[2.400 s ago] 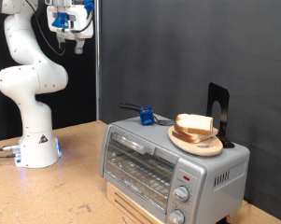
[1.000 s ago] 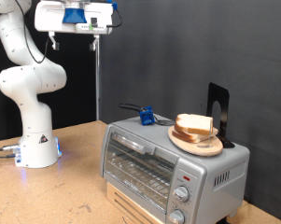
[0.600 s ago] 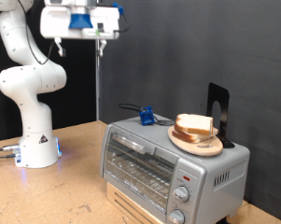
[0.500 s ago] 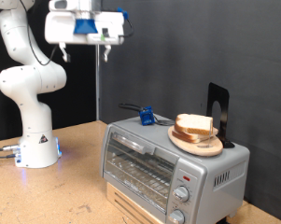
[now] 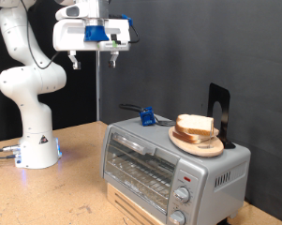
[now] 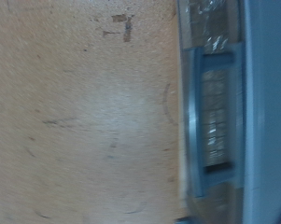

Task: Make a piece of toast with the oven

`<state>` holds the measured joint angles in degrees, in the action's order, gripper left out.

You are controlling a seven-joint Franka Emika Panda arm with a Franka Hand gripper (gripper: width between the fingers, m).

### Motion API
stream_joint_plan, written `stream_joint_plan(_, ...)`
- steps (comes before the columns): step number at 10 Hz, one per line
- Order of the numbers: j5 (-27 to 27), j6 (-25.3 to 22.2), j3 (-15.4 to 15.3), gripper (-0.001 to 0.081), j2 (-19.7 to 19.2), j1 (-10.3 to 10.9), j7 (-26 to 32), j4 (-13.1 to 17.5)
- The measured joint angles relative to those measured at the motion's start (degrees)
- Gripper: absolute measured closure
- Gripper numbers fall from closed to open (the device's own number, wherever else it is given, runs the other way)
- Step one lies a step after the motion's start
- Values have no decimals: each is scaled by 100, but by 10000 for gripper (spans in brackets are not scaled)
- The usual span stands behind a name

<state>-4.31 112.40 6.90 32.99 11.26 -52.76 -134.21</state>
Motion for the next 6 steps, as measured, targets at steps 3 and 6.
stream_joint_plan(3,618,448,170,-3,-187,194,489,-31)
stream_joint_plan(6,1082,-238,426,-3,-167,336,1488,161)
